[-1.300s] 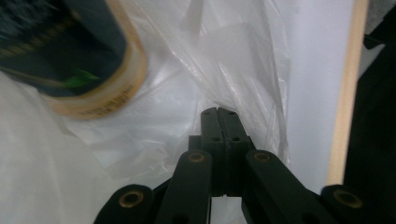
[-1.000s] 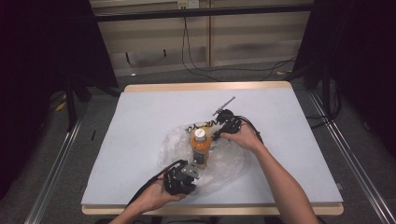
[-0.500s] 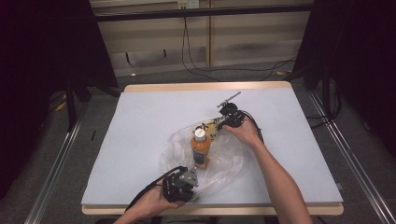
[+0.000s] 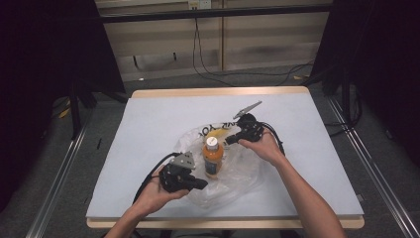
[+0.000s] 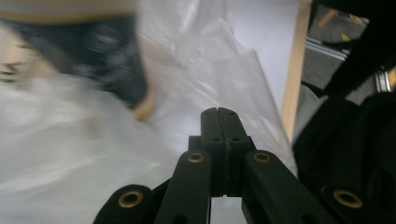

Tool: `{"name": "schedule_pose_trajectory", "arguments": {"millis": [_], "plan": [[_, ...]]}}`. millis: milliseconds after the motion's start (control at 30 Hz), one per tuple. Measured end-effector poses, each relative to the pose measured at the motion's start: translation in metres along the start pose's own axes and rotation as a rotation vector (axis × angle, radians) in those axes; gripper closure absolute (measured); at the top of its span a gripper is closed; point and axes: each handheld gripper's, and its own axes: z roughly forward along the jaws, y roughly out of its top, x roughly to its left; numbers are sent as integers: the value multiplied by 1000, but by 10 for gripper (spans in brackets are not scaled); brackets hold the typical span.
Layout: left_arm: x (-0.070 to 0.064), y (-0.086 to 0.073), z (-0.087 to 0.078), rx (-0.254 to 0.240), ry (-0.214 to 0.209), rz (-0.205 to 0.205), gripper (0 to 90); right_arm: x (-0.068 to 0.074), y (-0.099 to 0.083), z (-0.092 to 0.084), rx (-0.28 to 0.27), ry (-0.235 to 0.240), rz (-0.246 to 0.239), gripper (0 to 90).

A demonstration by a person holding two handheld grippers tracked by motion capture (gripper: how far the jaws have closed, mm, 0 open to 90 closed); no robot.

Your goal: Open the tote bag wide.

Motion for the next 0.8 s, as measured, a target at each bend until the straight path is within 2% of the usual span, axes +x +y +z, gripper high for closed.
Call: {"name": "schedule_pose_trajectory", "arguments": {"millis": [67, 167, 200, 267, 333, 400, 433, 467, 500, 533, 567, 633, 700, 733, 767, 800], "plan": [[4, 1, -3, -4, 9, -15, 900, 3, -1, -2, -5, 10, 2, 900], [17, 4, -4, -14, 32, -42, 900, 10, -7, -1, 8, 22, -12, 900], [22, 6, -2, -13, 39, -39, 900, 12, -9, 1, 13, 27, -22, 900], [28, 7, 2, -4, 48, -65, 900, 15, -16, 5, 21, 35, -24, 900], [36, 9, 6, 24, 64, -55, 900, 17, -21, 8, 21, 47, -18, 900], [42, 10, 11, 19, 65, -83, 900, 19, -27, 14, 43, 48, -10, 900], [48, 9, 17, 32, 67, -99, 900, 18, -30, 16, 42, 53, -21, 900], [48, 9, 17, 32, 67, -99, 900, 18, -30, 16, 42, 53, -21, 900], [51, 9, 20, 78, 83, -89, 900, 19, -32, 18, 47, 56, -17, 900], [57, 7, 24, 102, 92, -90, 900, 20, -36, 22, 55, 58, -18, 900], [57, 7, 24, 102, 92, -90, 900, 20, -36, 22, 55, 58, -18, 900], [61, 5, 29, 90, 98, -132, 900, 20, -37, 21, 45, 66, -15, 900], [67, 2, 33, 97, 99, -136, 900, 24, -38, 21, 49, 68, -24, 900], [69, 1, 35, 118, 103, -135, 900, 25, -39, 20, 55, 68, -26, 900], [72, -2, 39, 171, 125, -112, 900, 26, -40, 20, 53, 69, -28, 900], [73, -4, 40, 182, 136, -113, 900, 27, -42, 19, 51, 72, -31, 900]]}}
